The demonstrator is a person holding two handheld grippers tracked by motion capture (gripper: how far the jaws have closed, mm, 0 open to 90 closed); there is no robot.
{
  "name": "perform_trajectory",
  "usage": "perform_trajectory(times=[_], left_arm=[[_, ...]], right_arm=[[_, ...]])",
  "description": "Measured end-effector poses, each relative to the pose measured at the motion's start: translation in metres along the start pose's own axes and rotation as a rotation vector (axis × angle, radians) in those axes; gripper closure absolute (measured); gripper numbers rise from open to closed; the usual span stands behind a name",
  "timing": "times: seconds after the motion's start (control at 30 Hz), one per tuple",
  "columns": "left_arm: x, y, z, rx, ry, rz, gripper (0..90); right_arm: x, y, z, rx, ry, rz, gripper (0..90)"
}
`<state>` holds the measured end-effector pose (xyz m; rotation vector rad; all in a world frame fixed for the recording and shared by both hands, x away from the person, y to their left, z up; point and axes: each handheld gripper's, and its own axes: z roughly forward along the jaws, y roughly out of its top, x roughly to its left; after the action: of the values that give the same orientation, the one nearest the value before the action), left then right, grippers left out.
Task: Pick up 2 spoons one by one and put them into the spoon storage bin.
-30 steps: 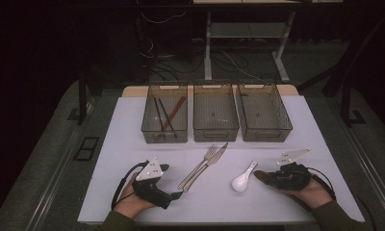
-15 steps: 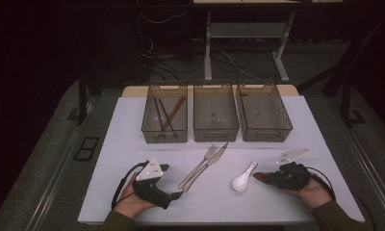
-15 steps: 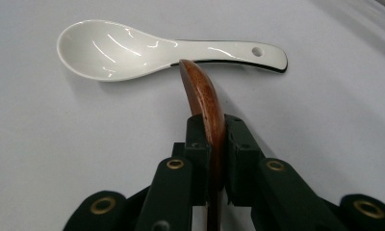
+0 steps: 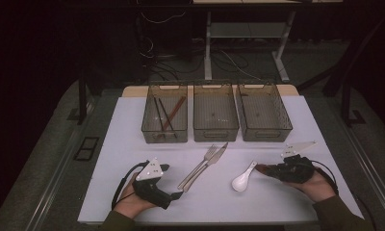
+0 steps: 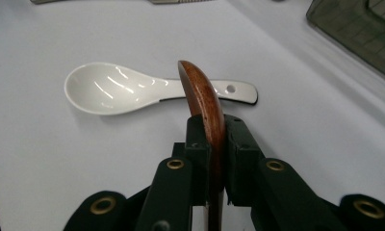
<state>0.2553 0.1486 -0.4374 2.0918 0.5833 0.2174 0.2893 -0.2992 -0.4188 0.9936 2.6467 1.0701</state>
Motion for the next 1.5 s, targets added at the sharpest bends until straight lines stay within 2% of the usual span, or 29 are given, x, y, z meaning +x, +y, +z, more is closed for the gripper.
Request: perform_trajectory(times=[0.73,1.2,1.5], left_arm=[[0.001,-0.001,0.0,0.0,-0.002,-0.005,0.0],[0.003,-0.002,-0.002,-0.011,0.006,-0.012,0.0],[0.003,-0.002,-0.002,-0.011,0.004,-0.008,0.0]], right_arm=[[-0.011,0.045,0.003,-0.077,0.014,0.002,81.3],[-0.018,0.076,0.01,-0.107,-0.014,0.006,81.3],[-0.024,0.099,0.013,-0.149,-0.032,0.018,81.3]])
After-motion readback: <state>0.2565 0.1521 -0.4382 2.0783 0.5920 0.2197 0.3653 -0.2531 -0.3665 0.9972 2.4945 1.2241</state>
